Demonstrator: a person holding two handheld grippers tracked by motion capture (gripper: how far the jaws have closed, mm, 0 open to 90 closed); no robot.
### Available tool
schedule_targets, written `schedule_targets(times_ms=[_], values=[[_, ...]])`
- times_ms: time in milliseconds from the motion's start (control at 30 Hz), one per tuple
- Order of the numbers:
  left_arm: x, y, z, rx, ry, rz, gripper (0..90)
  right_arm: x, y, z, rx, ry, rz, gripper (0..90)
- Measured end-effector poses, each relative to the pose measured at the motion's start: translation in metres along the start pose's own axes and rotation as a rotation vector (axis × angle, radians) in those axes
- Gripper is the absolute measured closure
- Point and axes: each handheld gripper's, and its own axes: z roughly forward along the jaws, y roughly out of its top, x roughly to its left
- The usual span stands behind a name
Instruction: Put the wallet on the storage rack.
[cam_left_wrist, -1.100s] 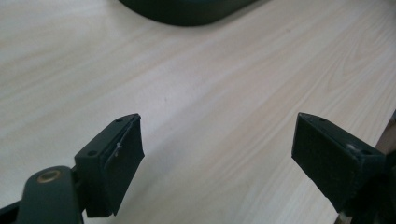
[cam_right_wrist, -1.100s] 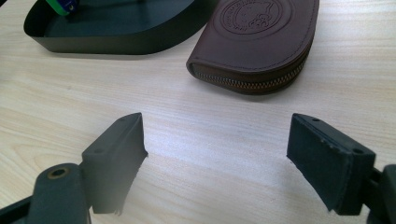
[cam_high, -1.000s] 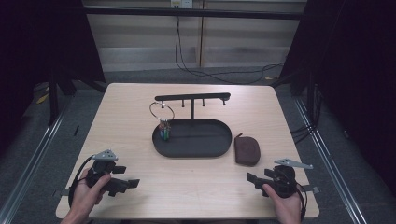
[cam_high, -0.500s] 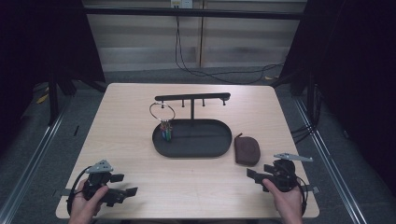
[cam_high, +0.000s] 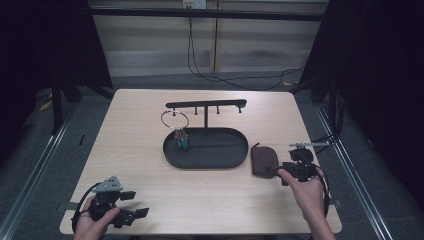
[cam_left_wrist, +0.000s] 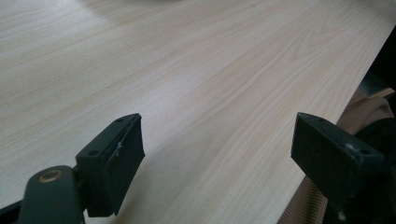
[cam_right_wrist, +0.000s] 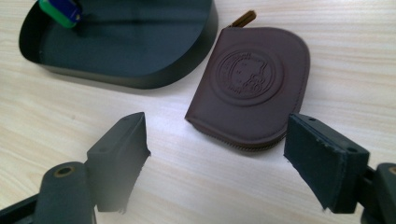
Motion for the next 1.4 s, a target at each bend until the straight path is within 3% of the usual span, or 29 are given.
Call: schedule_targets(times_ms=[233, 400, 433, 533, 633, 700, 767, 833, 967, 1133, 1267, 1400], values=[[0.000, 0.001, -0.002, -0.008, -0.014, 0.007, 17.0, -0.005, 0.016, 0.016, 0.130, -0.041, 0.031, 21.6], [0.000, 0.002, -0.005, -0.024, -0.023, 0.017, 17.0, -0.008, 0.029, 0.024, 0.159, -0.061, 0.062, 23.9], [-0.001, 0.002, -0.005, -0.024, -0.027, 0.022, 17.0, -0.008, 0.033, 0.027, 0.190, -0.074, 0.067, 24.2], [-0.002, 0.002, -0.004, -0.023, -0.035, 0.026, 17.0, -0.008, 0.039, 0.029, 0.205, -0.061, 0.071, 24.8], [-0.003, 0.002, -0.004, -0.021, -0.037, 0.029, 17.0, -0.008, 0.051, 0.034, 0.231, -0.101, 0.069, 24.3], [-0.003, 0.002, -0.004, -0.018, -0.040, 0.033, 17.0, -0.009, 0.054, 0.036, 0.237, -0.103, 0.072, 24.3], [-0.003, 0.002, -0.005, -0.022, -0.032, 0.037, 17.0, -0.010, 0.062, 0.044, 0.299, -0.133, 0.060, 24.1], [-0.003, 0.003, -0.005, -0.025, -0.037, 0.030, 17.0, -0.010, 0.064, 0.047, 0.320, -0.146, 0.062, 24.2], [-0.001, 0.002, -0.006, -0.026, -0.024, 0.030, 17.2, -0.013, 0.067, 0.060, 0.387, -0.150, 0.114, 28.5], [-0.001, 0.002, -0.005, -0.021, -0.021, 0.024, 17.6, -0.012, 0.066, 0.071, 0.432, -0.195, 0.122, 27.5], [-0.002, 0.002, -0.005, -0.018, -0.021, 0.029, 17.6, -0.017, 0.067, 0.078, 0.479, -0.182, 0.155, 23.3], [0.000, 0.001, -0.006, -0.021, -0.027, 0.016, 17.6, -0.022, 0.067, 0.085, 0.485, -0.165, 0.147, 21.8]])
